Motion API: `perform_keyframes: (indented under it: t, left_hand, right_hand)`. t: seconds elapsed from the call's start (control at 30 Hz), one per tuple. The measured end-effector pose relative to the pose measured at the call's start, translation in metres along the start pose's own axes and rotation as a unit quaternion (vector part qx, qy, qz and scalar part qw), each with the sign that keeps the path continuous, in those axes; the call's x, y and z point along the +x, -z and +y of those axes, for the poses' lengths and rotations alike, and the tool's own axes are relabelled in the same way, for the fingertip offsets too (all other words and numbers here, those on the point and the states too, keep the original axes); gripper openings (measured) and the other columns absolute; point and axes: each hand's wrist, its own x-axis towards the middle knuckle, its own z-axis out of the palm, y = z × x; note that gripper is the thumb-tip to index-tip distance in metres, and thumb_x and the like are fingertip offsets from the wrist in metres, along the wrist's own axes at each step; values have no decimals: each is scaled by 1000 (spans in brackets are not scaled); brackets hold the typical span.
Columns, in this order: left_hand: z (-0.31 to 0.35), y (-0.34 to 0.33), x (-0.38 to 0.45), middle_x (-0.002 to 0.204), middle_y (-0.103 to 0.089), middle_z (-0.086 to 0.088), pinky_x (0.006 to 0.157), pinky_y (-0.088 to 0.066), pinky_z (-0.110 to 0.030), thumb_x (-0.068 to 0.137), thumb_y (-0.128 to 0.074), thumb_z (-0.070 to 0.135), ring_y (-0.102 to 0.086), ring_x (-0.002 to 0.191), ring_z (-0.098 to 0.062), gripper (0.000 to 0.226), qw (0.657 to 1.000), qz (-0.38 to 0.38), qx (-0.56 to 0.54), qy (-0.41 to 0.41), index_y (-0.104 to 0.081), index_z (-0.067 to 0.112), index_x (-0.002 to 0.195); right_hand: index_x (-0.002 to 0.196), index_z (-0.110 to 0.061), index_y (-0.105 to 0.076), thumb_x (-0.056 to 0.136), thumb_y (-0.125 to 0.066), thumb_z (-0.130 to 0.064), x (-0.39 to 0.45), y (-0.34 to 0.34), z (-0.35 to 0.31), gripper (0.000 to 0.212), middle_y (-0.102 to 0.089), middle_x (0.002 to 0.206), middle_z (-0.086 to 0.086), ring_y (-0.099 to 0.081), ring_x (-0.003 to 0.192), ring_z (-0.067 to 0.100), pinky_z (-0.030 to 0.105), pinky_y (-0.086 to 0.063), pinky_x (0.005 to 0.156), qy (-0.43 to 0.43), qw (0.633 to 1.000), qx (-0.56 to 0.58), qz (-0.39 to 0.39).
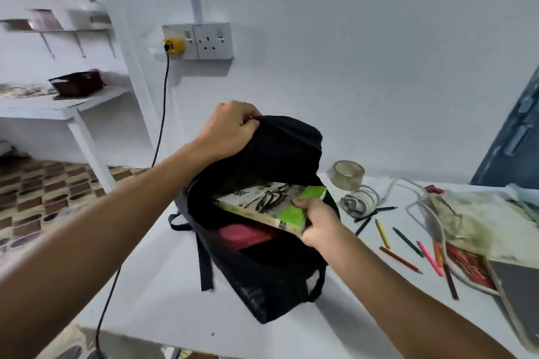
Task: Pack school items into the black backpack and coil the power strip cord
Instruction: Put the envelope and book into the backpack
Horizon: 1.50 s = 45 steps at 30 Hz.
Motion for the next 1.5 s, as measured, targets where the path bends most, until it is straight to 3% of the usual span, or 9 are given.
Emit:
perform_keyframes:
  t: [0.2, 0.4, 0.57, 0.67, 0.9, 1.07, 1.23, 1.33, 1.5]
  left_hand:
    - [0, 8, -2, 80, -69, 8, 67, -42, -11, 88, -56, 10, -63, 82, -9, 19, 999, -21, -38, -11, -74, 16, 92]
    - [5, 3, -9, 74, -71, 8, 70, -50, -22, 89, -58, 11, -65, 74, -5, 17, 993, -63, -99, -10, -74, 17, 88]
    - [-8, -10, -4, 62, -65, 18, 66, -45, -20, 89, -59, 9, -59, 64, 3, 18, 988, -69, -136, 14, -73, 19, 85]
    - [-17, -24, -2, 58, -65, 18, 67, -44, -21, 89, -59, 7, -56, 59, 5, 19, 986, -80, -142, 46, -73, 20, 82]
    - [-27, -58, -10, 58, -66, 17, 70, -45, -27, 88, -61, 6, -58, 59, 2, 26, 983, -75, -126, 112, -71, 26, 75]
    - [-19, -90, -32, 57, -65, 18, 58, -40, -8, 85, -64, 2, -55, 58, -4, 39, 981, -106, -93, 131, -67, 41, 80]
    - [-11, -119, -55, 63, -69, 7, 66, -47, -26, 85, -65, 1, -62, 63, -16, 34, 979, -124, -50, 154, -70, 32, 71]
    - [-4, -133, -67, 72, -71, -2, 74, -50, -35, 86, -65, 1, -65, 69, -23, 32, 977, -125, -43, 168, -68, 31, 75]
    - [-4, -148, -75, 71, -72, -2, 68, -49, -33, 86, -64, 1, -65, 67, -23, 27, 968, -158, -30, 194, -71, 26, 77]
  right_hand:
    - [132, -9, -39, 88, -49, -1, 46, -65, 8, 46, -53, 117, 13, -55, 94, 28, 32, -46, 68, 67, 980, 152, 111]
    - [138, -12, -36, 91, -44, -11, 86, -97, 16, 47, -56, 126, 15, -61, 102, 34, 50, -50, 92, 89, 971, 193, 110]
    - [125, -4, -49, 100, -37, -15, 105, -72, 9, 30, -63, 107, 18, -65, 75, 29, 43, -56, 61, 33, 999, -36, -9]
    - [108, 6, -49, 98, -41, -9, 97, -35, -7, 20, -63, 79, 25, -67, 52, 33, 37, -57, 46, -51, 957, -268, -93]
    - [101, -2, -62, 95, -52, -6, 16, 71, -77, 12, -68, 94, 24, -73, 71, 29, 30, -59, 60, -43, 850, -406, -332]
    - [85, -8, -65, 88, -53, -5, -1, 203, -129, 13, -71, 82, 15, -65, 55, 17, 22, -40, 47, 185, 893, -411, 28]
    - [90, -10, -69, 82, -54, -9, -3, 335, -162, 17, -68, 102, 13, -63, 96, 33, 33, -48, 80, 234, 734, -512, 379]
    - [100, -9, -67, 82, -53, -19, -12, 384, -167, 25, -66, 108, 14, -62, 100, 35, 36, -50, 84, 145, 661, -621, 395]
    - [81, -27, -62, 74, -66, -12, -25, 410, -173, 17, -65, 108, 2, -60, 97, 23, 27, -49, 77, 114, 657, -722, 187]
